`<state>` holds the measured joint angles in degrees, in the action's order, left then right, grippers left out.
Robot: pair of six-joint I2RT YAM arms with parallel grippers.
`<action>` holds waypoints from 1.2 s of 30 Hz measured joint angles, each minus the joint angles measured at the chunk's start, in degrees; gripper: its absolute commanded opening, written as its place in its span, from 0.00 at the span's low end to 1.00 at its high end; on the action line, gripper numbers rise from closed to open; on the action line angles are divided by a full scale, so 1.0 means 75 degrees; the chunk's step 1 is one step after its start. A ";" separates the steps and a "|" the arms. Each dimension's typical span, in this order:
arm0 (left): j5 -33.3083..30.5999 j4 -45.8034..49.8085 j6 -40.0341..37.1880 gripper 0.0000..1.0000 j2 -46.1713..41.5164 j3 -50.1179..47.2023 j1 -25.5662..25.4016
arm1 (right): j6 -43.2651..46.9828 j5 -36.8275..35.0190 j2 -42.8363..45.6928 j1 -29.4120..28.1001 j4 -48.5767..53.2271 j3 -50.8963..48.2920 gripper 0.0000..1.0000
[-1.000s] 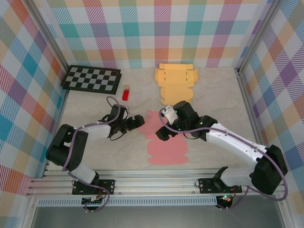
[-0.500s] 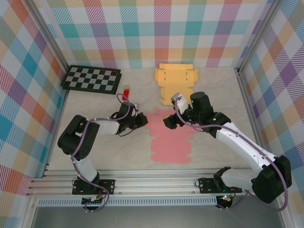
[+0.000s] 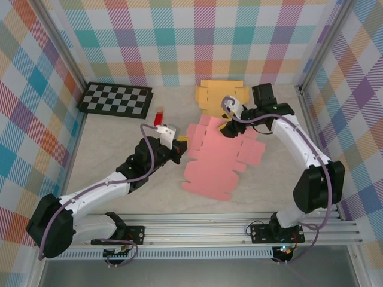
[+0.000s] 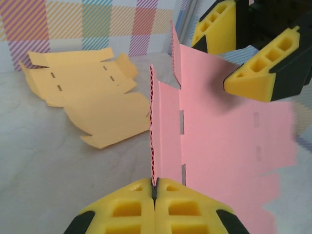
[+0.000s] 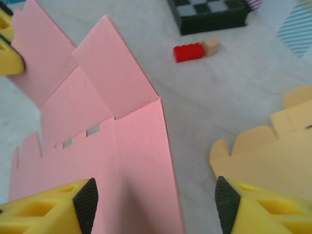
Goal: Fold the paper box
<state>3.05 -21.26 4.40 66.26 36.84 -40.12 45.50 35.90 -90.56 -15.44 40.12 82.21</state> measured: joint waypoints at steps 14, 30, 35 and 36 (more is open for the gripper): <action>-0.1285 -0.0198 -0.1699 0.00 -0.0562 -0.0708 -0.0388 | 0.1603 0.0099 -0.0131 0.0012 0.2060 0.0466 0.47; -0.2256 -0.0242 -0.1976 0.00 -0.0836 -0.0743 -0.0414 | 0.1614 -0.0396 -0.0181 -0.0020 0.3037 0.0968 0.26; -0.2387 -0.0146 -0.1888 0.04 -0.0836 -0.0731 -0.0414 | 0.1714 -0.0746 -0.0184 -0.0198 0.3107 0.0968 0.00; -0.2483 0.0058 -0.1781 0.14 -0.0836 -0.0673 -0.0414 | 0.1737 -0.0836 -0.0181 -0.0251 0.3104 0.0968 0.00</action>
<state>-15.57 -20.82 -8.95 59.99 31.79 -43.22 58.52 29.63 -91.92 -17.32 63.40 89.47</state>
